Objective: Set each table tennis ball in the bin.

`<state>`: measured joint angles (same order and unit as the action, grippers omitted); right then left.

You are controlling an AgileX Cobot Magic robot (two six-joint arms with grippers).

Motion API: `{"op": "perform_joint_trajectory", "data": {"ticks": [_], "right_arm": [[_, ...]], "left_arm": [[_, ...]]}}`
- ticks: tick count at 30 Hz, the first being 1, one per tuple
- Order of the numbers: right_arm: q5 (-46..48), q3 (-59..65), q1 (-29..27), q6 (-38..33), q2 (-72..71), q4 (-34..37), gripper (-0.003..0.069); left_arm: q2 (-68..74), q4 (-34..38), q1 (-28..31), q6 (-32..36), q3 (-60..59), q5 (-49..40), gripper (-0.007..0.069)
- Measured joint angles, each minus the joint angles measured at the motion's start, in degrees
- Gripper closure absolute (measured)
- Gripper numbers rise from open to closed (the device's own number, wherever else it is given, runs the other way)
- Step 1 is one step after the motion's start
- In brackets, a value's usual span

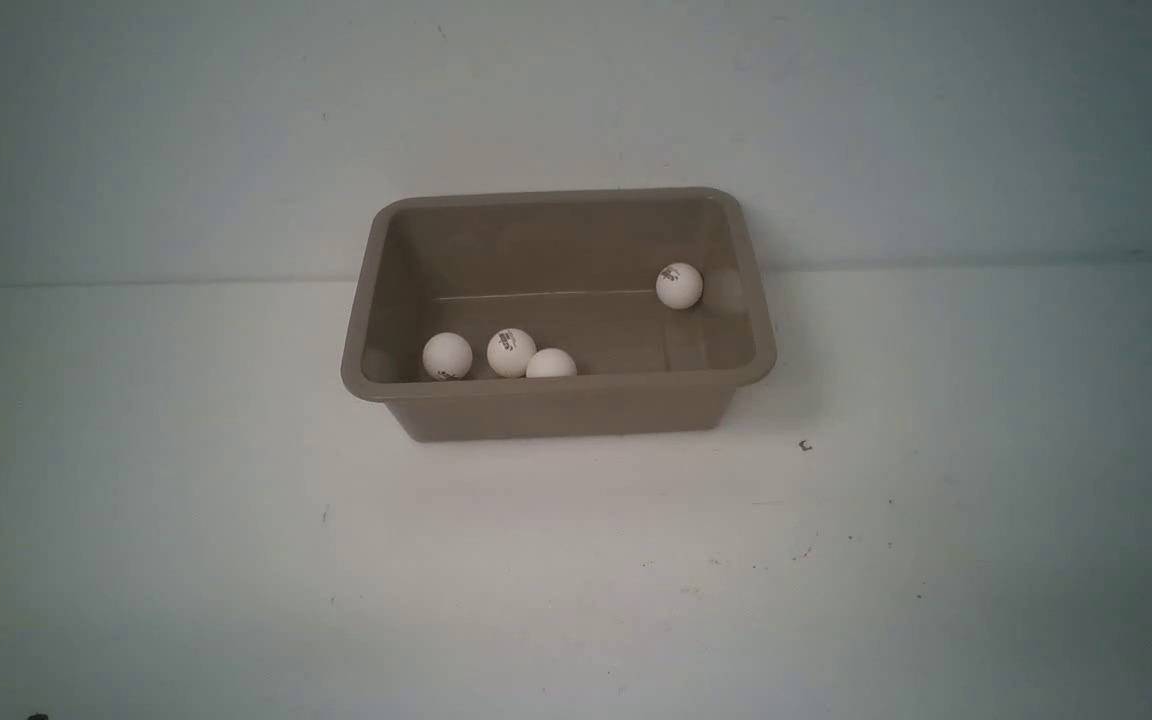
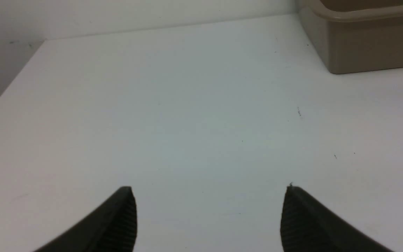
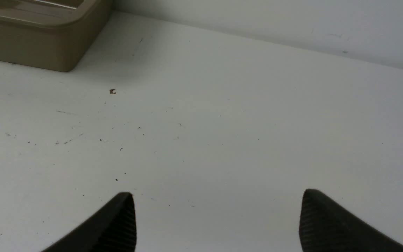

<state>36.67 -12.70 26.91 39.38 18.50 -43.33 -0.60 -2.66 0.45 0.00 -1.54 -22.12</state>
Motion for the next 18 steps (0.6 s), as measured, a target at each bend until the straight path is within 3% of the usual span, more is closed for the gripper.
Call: {"op": "perform_joint_trajectory", "data": {"ticks": [18], "right_arm": [[0.00,0.00,0.00,1.29,0.00,-0.14,0.0090]], "left_arm": [[0.00,0.00,0.00,0.00,0.00,0.00,0.0125]]}}
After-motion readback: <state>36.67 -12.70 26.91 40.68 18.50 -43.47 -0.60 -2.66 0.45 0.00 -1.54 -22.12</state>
